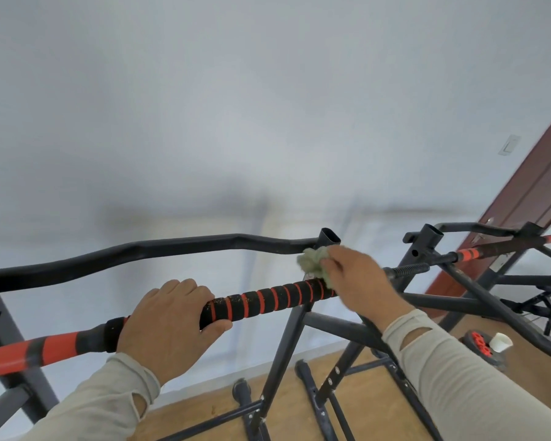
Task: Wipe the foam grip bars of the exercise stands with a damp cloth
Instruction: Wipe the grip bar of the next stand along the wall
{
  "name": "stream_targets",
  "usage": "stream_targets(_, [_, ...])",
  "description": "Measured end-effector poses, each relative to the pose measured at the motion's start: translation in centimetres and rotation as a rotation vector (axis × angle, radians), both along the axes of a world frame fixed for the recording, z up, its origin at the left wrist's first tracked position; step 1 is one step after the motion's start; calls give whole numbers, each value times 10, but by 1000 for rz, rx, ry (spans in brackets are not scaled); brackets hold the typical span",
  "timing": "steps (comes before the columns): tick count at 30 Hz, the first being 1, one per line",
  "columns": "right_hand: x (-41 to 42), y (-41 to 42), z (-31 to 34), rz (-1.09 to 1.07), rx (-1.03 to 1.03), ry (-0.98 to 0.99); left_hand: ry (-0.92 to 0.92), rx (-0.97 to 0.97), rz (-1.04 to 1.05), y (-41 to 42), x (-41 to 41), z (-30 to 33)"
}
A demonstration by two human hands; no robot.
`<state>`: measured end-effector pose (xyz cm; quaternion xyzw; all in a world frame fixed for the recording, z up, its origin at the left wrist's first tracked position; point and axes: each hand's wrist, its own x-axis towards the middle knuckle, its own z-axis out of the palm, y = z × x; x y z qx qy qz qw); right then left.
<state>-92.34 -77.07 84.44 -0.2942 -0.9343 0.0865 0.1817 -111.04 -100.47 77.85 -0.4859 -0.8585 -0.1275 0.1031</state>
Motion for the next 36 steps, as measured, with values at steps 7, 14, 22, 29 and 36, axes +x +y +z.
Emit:
stream_targets(7, [10, -55, -55, 123, 16, 151, 1, 5, 8, 0, 0, -2])
stream_targets(14, [49, -47, -23, -76, -400, 78, -23, -25, 1, 1, -2, 1])
stream_targets(22, [10, -11, -16, -117, 36, 134, -28, -48, 8, 0, 0, 2])
stream_targets(29, [-32, -64, -56, 31, 94, 107, -23, -19, 1, 3, -2, -1])
stream_targets(36, [-45, -80, -65, 390, 249, 84, 15, -21, -11, 0, -4, -2])
